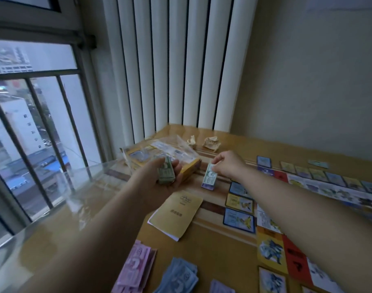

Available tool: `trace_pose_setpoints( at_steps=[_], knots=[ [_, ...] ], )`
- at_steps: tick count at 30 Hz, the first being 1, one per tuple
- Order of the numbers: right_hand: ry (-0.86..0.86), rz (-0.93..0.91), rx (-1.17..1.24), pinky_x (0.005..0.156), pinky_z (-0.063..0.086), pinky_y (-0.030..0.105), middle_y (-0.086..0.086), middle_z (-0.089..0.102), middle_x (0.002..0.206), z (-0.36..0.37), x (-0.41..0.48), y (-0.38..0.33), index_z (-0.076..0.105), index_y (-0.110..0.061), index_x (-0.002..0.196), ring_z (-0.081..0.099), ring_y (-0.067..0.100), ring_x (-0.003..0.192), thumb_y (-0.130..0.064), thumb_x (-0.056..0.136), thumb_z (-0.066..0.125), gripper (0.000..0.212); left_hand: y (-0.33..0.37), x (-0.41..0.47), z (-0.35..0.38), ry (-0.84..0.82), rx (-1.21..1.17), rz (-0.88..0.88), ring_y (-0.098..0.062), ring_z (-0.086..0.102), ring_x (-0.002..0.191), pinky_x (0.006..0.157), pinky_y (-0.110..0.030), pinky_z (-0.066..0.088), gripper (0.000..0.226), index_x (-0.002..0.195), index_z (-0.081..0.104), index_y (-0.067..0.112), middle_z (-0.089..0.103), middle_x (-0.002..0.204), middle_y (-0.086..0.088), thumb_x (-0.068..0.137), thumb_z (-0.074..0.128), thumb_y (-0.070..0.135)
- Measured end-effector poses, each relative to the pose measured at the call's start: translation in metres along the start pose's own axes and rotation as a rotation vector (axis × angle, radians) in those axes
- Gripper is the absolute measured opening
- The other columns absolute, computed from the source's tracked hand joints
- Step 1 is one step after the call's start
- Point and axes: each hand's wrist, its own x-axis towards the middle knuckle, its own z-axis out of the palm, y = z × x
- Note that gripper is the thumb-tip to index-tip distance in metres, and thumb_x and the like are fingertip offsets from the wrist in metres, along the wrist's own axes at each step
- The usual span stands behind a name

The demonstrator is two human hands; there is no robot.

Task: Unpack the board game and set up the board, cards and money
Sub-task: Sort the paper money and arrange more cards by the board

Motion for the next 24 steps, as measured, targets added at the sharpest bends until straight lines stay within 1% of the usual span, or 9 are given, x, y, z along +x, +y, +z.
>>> trace_pose_setpoints(
  at_steps=[3, 6, 8, 10, 14, 16, 19, 21, 24],
  knots=[
    [0.02, 0.011, -0.192, 0.095, 0.044, 0.037, -0.001, 0.065, 0.109, 0.02, 0.005, 0.011, 0.062, -0.027, 0.093, 0.058, 0.022, 0.105, -0.025, 0.084, 0.069, 0.011, 0.0, 0.003, -0.001, 0.004, -0.011, -0.004, -0.016, 0.06, 0.082, 0.066, -0.027, 0.049, 0.031, 0.119, 0.055, 0.001, 0.061, 0.097, -0.009, 0.1, 0.041, 0.022],
    [0.148, -0.094, -0.411, 0.093, 0.04, 0.036, -0.005, 0.062, 0.112, 0.024, 0.002, 0.018, 0.06, -0.031, 0.1, 0.055, 0.022, 0.109, -0.036, 0.083, 0.069, 0.02, -0.003, 0.002, -0.002, -0.033, -0.03, -0.029, -0.017, 0.061, 0.085, 0.068, -0.03, 0.05, 0.036, 0.123, 0.053, 0.0, 0.063, 0.104, -0.01, 0.101, 0.038, 0.024],
    [0.196, -0.154, -0.377, 0.087, 0.043, 0.035, -0.005, 0.06, 0.108, 0.018, -0.003, 0.017, 0.058, -0.03, 0.1, 0.056, 0.021, 0.103, -0.038, 0.082, 0.07, 0.023, -0.006, -0.003, -0.001, -0.069, -0.045, -0.058, -0.019, 0.061, 0.086, 0.071, -0.033, 0.052, 0.036, 0.119, 0.054, 0.0, 0.062, 0.11, -0.011, 0.101, 0.037, 0.026],
    [0.203, -0.218, -0.156, 0.074, 0.044, 0.028, -0.004, 0.058, 0.097, 0.006, -0.014, 0.01, 0.059, -0.025, 0.099, 0.056, 0.017, 0.09, -0.034, 0.084, 0.067, 0.019, -0.01, -0.011, 0.001, -0.113, -0.043, -0.089, -0.02, 0.06, 0.083, 0.071, -0.034, 0.053, 0.037, 0.109, 0.058, -0.002, 0.063, 0.101, -0.012, 0.101, 0.036, 0.026],
    [-0.07, -0.427, 0.195, 0.067, 0.039, 0.012, -0.013, 0.057, 0.102, -0.029, -0.072, -0.017, 0.058, -0.022, 0.118, 0.051, -0.001, 0.084, -0.032, 0.085, 0.067, 0.036, -0.024, -0.033, 0.006, -0.203, -0.026, -0.139, -0.021, 0.06, 0.078, 0.073, -0.036, 0.05, 0.031, 0.103, 0.058, -0.004, 0.063, 0.086, -0.015, 0.097, 0.033, 0.013],
    [-0.277, -0.48, 0.058, 0.077, 0.039, 0.009, -0.019, 0.048, 0.119, -0.04, -0.108, -0.023, 0.041, -0.032, 0.137, 0.05, -0.003, 0.1, -0.041, 0.078, 0.073, 0.068, -0.033, -0.045, 0.008, -0.25, 0.018, -0.158, -0.021, 0.062, 0.073, 0.067, -0.035, 0.053, 0.032, 0.113, 0.054, -0.001, 0.063, 0.087, -0.014, 0.093, 0.03, 0.006],
    [-0.327, -0.571, -0.208, 0.101, 0.035, 0.023, -0.015, 0.03, 0.147, -0.039, -0.148, -0.02, 0.018, -0.04, 0.147, 0.032, 0.005, 0.132, -0.051, 0.069, 0.077, 0.098, -0.047, -0.063, 0.011, -0.297, 0.122, -0.197, -0.019, 0.058, 0.075, 0.059, -0.027, 0.055, 0.035, 0.117, 0.05, 0.002, 0.061, 0.084, -0.011, 0.091, 0.027, 0.004],
    [-0.318, -0.61, -0.222, 0.103, 0.04, 0.033, -0.012, 0.029, 0.15, -0.034, -0.167, -0.018, 0.017, -0.039, 0.147, 0.034, 0.01, 0.134, -0.047, 0.07, 0.078, 0.098, -0.056, -0.076, 0.012, -0.337, 0.189, -0.198, -0.019, 0.056, 0.079, 0.069, -0.033, 0.05, 0.033, 0.115, 0.05, 0.003, 0.062, 0.086, -0.012, 0.092, 0.027, 0.003],
    [-0.23, -0.63, -0.214, 0.093, 0.046, 0.034, -0.007, 0.043, 0.138, -0.035, -0.188, -0.015, 0.029, -0.034, 0.141, 0.049, 0.013, 0.12, -0.032, 0.073, 0.076, 0.083, -0.067, -0.096, 0.014, -0.383, 0.237, -0.176, -0.019, 0.057, 0.08, 0.078, -0.033, 0.047, 0.029, 0.108, 0.053, 0.007, 0.066, 0.084, -0.01, 0.093, 0.028, 0.002]
  ],
)
